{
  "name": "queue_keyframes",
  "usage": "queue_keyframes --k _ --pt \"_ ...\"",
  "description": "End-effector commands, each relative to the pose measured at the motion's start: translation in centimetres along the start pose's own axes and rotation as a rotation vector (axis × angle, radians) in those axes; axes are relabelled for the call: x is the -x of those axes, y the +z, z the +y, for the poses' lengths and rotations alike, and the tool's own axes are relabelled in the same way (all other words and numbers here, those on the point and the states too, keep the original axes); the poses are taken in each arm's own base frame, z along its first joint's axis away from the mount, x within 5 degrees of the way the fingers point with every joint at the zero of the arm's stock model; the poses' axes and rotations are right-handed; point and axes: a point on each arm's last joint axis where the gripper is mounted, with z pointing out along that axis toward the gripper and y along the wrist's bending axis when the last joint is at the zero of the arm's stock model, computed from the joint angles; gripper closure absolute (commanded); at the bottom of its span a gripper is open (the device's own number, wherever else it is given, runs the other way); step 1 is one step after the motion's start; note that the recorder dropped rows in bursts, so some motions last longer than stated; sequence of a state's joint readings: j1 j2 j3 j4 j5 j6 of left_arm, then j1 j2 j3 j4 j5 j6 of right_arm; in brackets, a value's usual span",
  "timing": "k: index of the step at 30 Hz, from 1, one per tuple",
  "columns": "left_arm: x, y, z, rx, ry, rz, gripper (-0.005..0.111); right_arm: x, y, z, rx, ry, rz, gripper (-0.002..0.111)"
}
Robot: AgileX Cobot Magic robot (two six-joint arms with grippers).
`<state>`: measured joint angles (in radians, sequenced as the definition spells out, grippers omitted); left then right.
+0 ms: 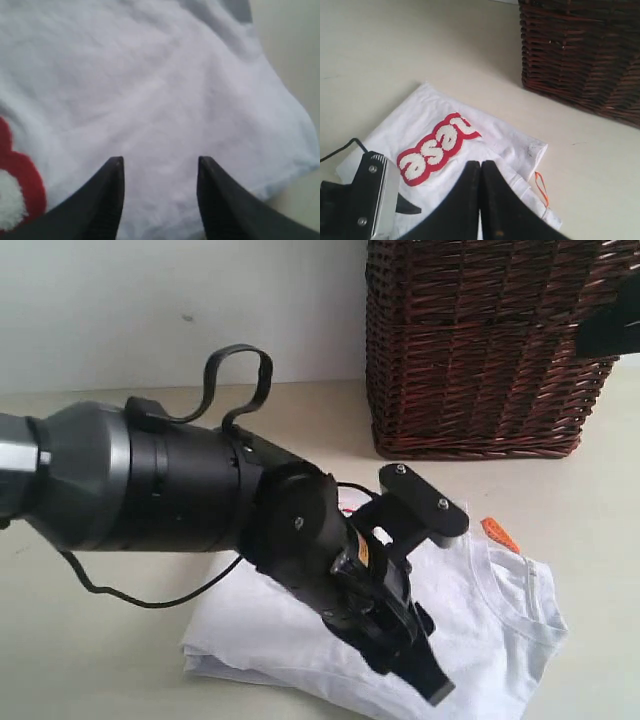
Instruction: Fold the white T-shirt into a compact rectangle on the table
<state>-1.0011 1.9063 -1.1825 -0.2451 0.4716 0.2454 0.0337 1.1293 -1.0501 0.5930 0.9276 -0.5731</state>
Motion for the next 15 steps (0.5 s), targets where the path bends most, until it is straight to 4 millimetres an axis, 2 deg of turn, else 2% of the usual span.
queue_keyframes --k 1,3,5,8,10,13,15 --pt "2.0 0.5 2.6 0.036 -0.086 -0.055 0.061 0.2 0.6 -0.2 0.016 0.018 0.011 0.108" --pt "1.9 1.5 3.6 0.034 -0.102 0.003 0.061 0.1 0.8 -0.3 0.018 0.021 0.019 0.108" --pt "1.1 2.4 3.6 0.012 -0.093 0.103 0.063 0.1 0.9 -0.3 0.020 0.021 0.022 0.108" --pt "-0.6 3.7 2.6 -0.027 -0.016 0.271 0.076 0.1 0.9 -0.3 0.023 0.024 0.020 0.108" --pt "-1.1 4.1 2.3 -0.020 0.019 0.314 0.082 0.2 0.9 -0.2 0.026 0.027 0.018 0.108" --pt "-0.3 3.4 2.4 0.000 -0.008 0.251 0.084 0.1 0.9 -0.2 0.031 0.027 0.025 0.108" --pt "0.8 1.7 2.2 0.011 -0.010 0.169 0.083 0.0 0.9 -0.2 0.034 0.027 0.030 0.108"
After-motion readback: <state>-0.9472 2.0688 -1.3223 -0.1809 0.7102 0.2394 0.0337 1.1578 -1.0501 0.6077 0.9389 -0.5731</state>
